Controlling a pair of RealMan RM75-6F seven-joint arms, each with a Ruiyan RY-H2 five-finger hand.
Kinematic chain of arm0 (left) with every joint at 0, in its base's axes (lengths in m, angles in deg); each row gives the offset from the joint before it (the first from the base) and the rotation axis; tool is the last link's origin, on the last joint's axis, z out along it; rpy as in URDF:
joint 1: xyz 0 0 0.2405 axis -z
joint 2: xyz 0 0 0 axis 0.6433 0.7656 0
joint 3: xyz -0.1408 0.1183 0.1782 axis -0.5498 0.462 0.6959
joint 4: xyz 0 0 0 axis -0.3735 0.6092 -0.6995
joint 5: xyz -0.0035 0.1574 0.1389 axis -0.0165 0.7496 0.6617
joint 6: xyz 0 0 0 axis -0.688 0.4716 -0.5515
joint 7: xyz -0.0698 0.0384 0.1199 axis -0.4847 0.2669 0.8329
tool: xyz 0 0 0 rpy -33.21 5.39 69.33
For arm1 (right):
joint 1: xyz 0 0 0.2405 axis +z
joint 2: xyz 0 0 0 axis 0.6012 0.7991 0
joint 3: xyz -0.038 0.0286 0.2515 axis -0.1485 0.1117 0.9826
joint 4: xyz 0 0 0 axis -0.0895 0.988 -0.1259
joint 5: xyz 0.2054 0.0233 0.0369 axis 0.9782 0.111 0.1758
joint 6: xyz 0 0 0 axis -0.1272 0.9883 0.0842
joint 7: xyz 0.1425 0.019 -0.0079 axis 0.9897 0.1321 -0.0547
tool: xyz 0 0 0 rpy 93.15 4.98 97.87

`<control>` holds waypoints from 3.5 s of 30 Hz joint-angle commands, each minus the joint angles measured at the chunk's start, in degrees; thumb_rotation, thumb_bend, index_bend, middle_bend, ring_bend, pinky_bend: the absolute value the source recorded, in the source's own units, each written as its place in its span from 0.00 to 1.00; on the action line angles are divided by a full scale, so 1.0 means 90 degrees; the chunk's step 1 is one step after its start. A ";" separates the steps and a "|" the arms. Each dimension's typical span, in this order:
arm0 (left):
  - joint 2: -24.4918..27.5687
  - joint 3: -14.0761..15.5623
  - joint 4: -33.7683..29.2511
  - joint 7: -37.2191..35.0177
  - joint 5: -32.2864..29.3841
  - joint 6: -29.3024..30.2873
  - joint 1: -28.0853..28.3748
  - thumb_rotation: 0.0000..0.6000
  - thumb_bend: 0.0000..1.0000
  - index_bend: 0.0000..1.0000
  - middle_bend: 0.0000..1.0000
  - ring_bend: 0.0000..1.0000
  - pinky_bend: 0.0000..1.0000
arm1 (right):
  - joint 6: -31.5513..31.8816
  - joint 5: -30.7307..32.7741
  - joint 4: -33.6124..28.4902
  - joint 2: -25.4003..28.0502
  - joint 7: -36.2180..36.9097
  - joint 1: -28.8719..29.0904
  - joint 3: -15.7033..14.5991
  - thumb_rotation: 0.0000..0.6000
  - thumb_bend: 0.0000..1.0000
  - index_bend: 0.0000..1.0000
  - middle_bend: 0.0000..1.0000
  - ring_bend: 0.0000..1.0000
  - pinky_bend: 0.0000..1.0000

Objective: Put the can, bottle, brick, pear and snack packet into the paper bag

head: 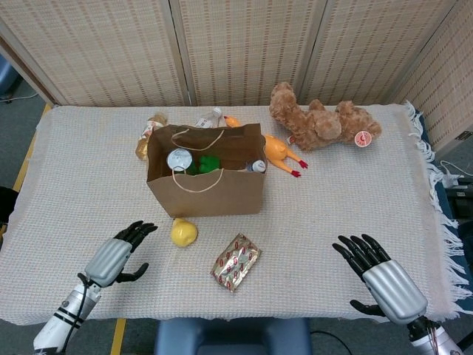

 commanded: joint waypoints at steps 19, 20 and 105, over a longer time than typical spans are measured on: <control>-0.1876 -0.0669 0.1324 0.1691 -0.0308 -0.1202 0.1203 1.00 0.37 0.00 0.00 0.00 0.12 | -0.0169 0.0431 0.0095 0.0071 0.0321 0.0141 0.0112 1.00 0.02 0.00 0.00 0.00 0.00; -0.1934 -0.0715 0.1407 0.1757 -0.0370 -0.1277 0.1277 1.00 0.37 0.00 0.00 0.00 0.12 | -0.0169 0.0434 0.0096 0.0077 0.0337 0.0145 0.0114 1.00 0.02 0.00 0.00 0.00 0.00; -0.2257 -0.3145 0.0480 0.0685 -0.3076 0.0335 0.2689 1.00 0.42 0.26 0.27 0.22 0.38 | -0.0190 0.0449 0.0129 0.0097 0.0423 0.0162 0.0070 1.00 0.02 0.00 0.00 0.00 0.00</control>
